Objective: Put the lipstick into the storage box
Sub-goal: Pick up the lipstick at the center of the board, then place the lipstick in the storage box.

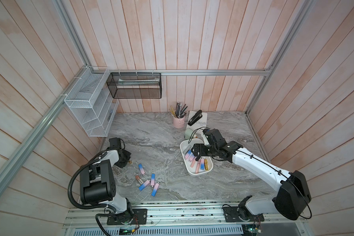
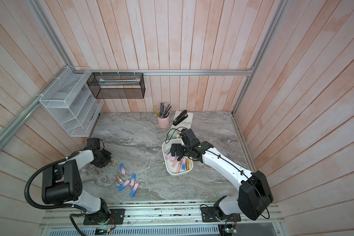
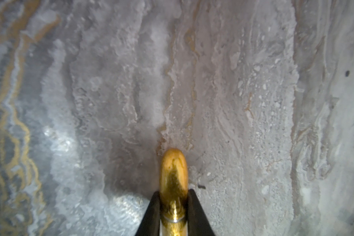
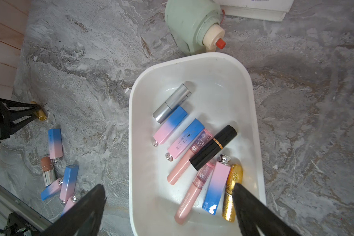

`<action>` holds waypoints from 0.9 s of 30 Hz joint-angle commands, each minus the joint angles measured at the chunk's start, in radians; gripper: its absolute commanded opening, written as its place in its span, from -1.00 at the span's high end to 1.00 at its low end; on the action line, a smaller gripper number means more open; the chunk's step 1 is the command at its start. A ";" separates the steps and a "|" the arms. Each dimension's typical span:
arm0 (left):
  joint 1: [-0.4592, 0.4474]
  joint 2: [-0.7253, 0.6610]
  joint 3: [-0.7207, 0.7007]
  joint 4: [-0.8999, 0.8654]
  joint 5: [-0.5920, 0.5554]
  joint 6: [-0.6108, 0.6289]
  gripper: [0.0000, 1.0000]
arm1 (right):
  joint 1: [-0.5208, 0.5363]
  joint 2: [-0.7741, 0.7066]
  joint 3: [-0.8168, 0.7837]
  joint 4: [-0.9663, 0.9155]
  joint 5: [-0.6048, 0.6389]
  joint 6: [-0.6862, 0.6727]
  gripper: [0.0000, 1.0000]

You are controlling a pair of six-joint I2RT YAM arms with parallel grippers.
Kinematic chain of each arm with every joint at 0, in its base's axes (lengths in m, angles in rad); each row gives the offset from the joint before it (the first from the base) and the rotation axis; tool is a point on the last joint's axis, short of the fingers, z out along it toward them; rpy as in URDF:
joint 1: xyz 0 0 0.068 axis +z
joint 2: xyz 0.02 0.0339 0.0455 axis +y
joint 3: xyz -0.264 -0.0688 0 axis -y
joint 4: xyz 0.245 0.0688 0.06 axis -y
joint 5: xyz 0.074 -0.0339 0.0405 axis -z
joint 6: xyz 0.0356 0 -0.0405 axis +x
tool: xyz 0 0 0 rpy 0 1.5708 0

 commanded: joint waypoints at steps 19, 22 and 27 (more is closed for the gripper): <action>-0.323 -0.122 0.179 -0.292 -0.007 0.079 0.62 | 0.028 -0.092 0.010 -0.081 0.106 0.031 -0.96; -0.396 -0.103 0.268 -0.300 -0.022 0.067 0.62 | 0.028 -0.148 -0.008 -0.118 0.138 0.049 -0.96; -0.543 -0.025 0.388 -0.264 -0.002 0.030 0.62 | 0.028 -0.254 -0.048 -0.184 0.176 0.091 -0.96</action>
